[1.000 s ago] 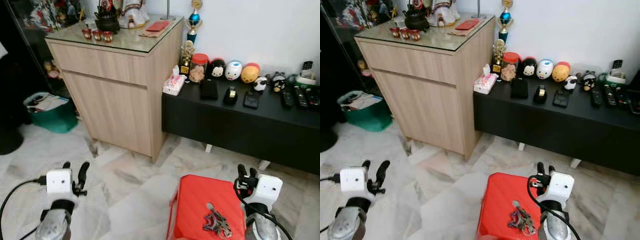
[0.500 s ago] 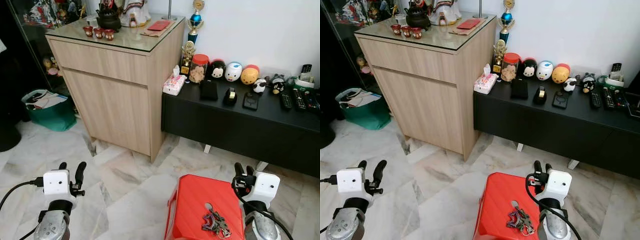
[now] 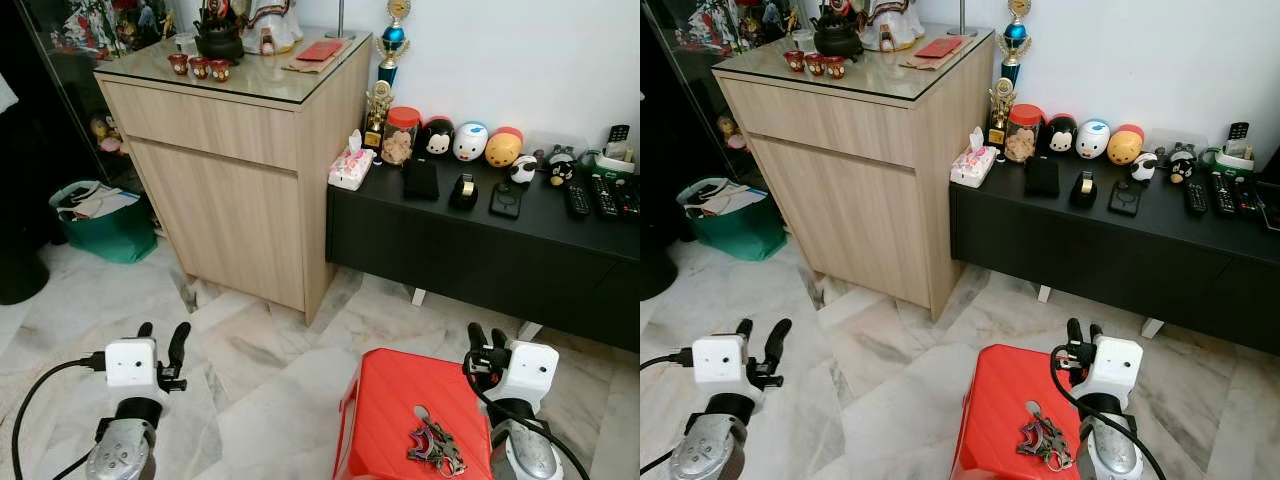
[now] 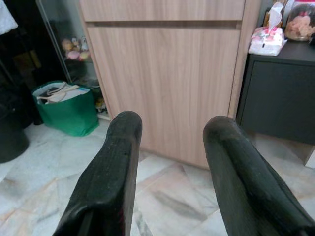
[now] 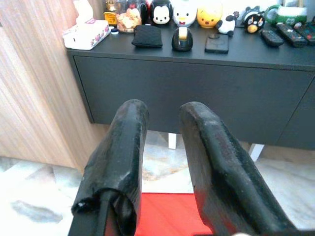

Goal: Hang keys on a hook

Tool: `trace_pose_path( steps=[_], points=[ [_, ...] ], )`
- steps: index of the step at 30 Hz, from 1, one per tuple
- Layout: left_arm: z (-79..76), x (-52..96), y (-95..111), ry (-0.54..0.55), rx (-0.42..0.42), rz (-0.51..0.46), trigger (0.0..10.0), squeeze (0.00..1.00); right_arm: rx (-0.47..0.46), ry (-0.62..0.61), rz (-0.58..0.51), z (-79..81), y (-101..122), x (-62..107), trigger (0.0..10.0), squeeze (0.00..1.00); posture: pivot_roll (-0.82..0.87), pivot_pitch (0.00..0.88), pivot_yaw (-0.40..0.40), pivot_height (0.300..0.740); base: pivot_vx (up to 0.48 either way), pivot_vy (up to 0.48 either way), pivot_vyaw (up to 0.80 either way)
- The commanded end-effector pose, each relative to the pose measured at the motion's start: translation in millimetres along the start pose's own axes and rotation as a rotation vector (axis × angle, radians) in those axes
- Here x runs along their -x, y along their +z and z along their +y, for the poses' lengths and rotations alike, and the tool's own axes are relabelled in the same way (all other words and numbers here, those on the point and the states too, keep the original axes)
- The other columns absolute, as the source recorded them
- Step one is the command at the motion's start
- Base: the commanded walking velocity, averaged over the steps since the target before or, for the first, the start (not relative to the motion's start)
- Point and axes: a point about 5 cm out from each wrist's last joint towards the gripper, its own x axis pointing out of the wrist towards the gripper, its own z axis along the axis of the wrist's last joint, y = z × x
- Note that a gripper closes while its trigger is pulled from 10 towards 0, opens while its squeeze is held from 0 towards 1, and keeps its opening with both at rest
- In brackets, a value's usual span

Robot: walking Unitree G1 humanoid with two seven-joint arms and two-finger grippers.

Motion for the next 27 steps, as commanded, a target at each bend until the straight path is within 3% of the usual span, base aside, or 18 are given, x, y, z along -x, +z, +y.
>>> trace_pose_path(
  steps=[1, 7, 22, 27],
  points=[
    [2.9, 3.5, -1.2, 0.012, -0.015, 0.010, 10.0, 0.00, 0.022, -0.002, 0.003, -3.1, 1.3, -0.7, 10.0, 0.00, 0.05, 0.000, -0.018, 0.740, 0.000, 0.000, 0.00],
    [6.1, 6.3, -2.0, 0.018, -0.023, 0.019, 10.0, 0.00, 0.030, -0.001, 0.025, -2.9, 1.1, -0.8, 10.0, 0.00, 0.05, 0.000, -0.018, 0.730, 0.000, 0.000, 0.00],
    [2.7, 10.4, -2.9, 0.023, -0.018, 0.030, 10.0, 0.00, 0.044, 0.045, 0.032, 0.9, 1.9, 0.5, 10.0, 0.00, 0.06, 0.000, -0.033, 0.635, 0.000, 0.000, 0.00],
    [2.9, 11.3, -6.1, 0.005, -0.026, 0.058, 10.0, 0.00, 0.036, 0.054, 0.022, 3.4, 2.9, 0.0, 10.0, 0.00, 0.06, 0.000, -0.032, 0.635, 0.000, 0.000, 0.00]
  ],
)
